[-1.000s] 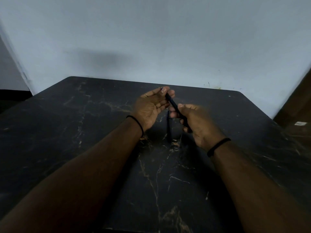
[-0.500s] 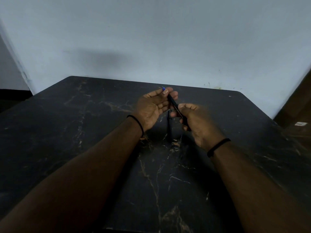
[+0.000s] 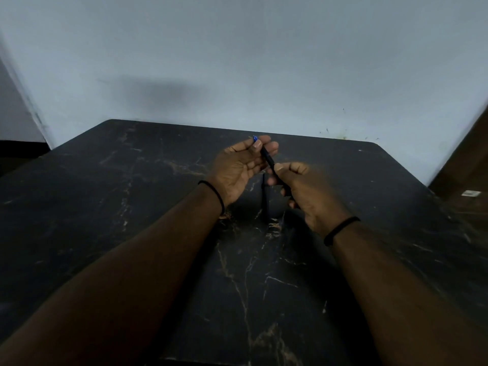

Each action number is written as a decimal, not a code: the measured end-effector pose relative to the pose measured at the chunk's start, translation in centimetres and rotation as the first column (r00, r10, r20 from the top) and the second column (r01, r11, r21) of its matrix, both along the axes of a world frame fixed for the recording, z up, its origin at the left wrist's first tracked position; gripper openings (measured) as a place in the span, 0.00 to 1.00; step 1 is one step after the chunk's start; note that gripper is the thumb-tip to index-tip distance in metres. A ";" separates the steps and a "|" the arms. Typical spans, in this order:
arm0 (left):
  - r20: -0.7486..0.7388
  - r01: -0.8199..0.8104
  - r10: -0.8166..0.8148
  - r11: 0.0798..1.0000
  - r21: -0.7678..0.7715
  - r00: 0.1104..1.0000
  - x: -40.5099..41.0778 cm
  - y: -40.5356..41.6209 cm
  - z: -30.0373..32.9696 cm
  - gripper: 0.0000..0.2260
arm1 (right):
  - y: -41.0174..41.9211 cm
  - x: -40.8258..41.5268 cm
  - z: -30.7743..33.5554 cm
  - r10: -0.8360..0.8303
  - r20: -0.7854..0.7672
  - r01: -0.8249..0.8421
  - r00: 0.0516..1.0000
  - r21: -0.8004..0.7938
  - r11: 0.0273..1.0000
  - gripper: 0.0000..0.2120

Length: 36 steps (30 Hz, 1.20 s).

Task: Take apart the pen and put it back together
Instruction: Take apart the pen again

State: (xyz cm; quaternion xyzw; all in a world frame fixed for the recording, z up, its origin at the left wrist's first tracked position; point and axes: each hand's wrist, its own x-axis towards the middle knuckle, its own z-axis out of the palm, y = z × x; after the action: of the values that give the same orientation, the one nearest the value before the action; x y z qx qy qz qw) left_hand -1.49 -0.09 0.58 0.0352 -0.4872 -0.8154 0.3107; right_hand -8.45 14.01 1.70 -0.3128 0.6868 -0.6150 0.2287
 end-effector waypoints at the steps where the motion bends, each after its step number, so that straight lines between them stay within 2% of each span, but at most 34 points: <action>1: 0.001 0.001 -0.001 1.000 0.004 1.000 0.0 0.0 0.0 0.08 | 0.1 -0.1 0.0 -0.001 -0.009 0.000 1.000 -0.004 1.000 0.05; 2: 0.002 0.002 -0.002 1.000 0.007 1.000 0.0 0.1 0.0 0.08 | 0.1 0.0 0.0 0.000 -0.004 0.000 1.000 -0.016 1.000 0.03; 5: 0.006 0.004 -0.004 1.000 0.009 1.000 0.1 0.1 0.1 0.09 | 0.1 0.0 0.0 0.002 0.034 0.000 0.999 -0.055 0.998 0.07; 11: 0.004 -0.006 0.006 1.000 -0.002 1.000 0.2 0.3 0.3 0.09 | -0.1 -0.2 -0.2 -0.001 0.016 0.001 1.000 -0.004 1.000 0.12; 16: 0.002 0.005 -0.005 1.000 -0.021 1.000 0.2 0.5 0.3 0.08 | -0.1 -0.4 -0.2 -0.017 0.001 0.017 1.000 -0.076 0.997 0.03; 19: 0.002 0.018 -0.018 0.999 -0.035 1.000 0.1 0.5 0.2 0.07 | -0.2 -0.3 -0.3 0.006 0.053 0.001 0.999 -0.120 0.993 0.06; 23: 0.006 0.010 -0.010 0.999 -0.037 1.000 0.0 0.5 0.1 0.07 | -0.2 -0.2 -0.1 0.002 0.056 -0.002 0.998 0.005 1.000 0.12; 25: 0.002 0.010 -0.010 0.999 -0.041 1.000 0.0 0.5 0.1 0.07 | -0.3 -0.1 -0.1 0.010 0.052 -0.010 0.999 0.003 1.000 0.14; 28: -0.004 0.006 -0.006 0.999 -0.051 1.000 0.0 0.4 0.0 0.08 | -0.2 0.0 -0.1 0.016 0.014 -0.015 1.000 -0.039 0.999 0.11; 31: -0.009 0.020 -0.020 0.999 -0.040 1.000 0.0 0.4 0.0 0.08 | 0.1 0.0 0.0 0.028 0.050 -0.024 0.998 -0.077 0.997 0.03; 36: -0.018 0.033 -0.033 0.999 -0.035 0.999 0.0 0.4 0.0 0.08 | 0.1 0.0 0.1 0.047 0.092 -0.037 0.995 -0.111 0.993 0.06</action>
State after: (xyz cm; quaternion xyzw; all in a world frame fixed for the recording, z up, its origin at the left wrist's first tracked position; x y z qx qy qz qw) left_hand -1.51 0.29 0.53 0.0140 -0.4989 -0.8121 0.3024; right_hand -8.47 14.14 1.81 -0.3096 0.6339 -0.6608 0.2565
